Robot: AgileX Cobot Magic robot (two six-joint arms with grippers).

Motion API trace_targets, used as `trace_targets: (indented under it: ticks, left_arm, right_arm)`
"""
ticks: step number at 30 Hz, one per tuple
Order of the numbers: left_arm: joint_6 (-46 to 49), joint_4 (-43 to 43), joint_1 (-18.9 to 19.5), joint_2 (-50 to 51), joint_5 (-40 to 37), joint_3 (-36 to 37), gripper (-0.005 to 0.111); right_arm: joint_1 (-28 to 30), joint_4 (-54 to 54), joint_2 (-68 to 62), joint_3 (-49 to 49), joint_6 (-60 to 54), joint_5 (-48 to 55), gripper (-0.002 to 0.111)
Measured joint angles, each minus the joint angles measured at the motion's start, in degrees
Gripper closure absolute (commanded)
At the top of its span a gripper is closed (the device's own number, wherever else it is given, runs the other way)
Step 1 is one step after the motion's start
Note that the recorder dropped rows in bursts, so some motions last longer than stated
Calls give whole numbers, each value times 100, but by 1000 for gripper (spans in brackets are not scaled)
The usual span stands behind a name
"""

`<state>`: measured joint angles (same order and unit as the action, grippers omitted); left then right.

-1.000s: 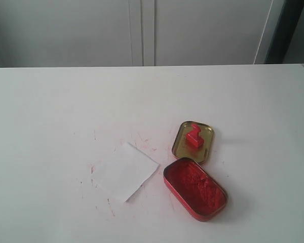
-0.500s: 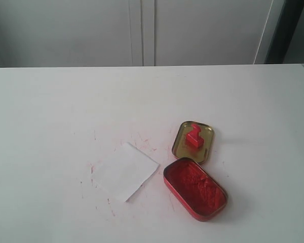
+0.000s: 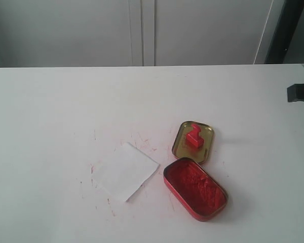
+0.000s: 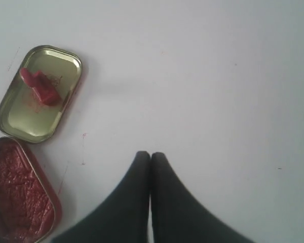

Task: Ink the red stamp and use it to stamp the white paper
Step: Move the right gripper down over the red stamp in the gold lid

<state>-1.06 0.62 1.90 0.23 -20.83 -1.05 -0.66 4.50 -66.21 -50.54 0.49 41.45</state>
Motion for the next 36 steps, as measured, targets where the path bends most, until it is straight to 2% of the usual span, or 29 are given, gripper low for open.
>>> trace_targets:
  ticks: [13, 22, 36]
  left_arm:
    - [0, 0, 0, 0, 0, 0, 107]
    - [0, 0, 0, 0, 0, 0, 107]
    - [0, 0, 0, 0, 0, 0, 107]
  right_arm:
    - [-112, 569, -1666, -1100, -592, 483, 108]
    - [-739, 583, -2510, -2080, -732, 882, 108]
    - [-1396, 583, -3851, -3287, -1300, 1390, 108]
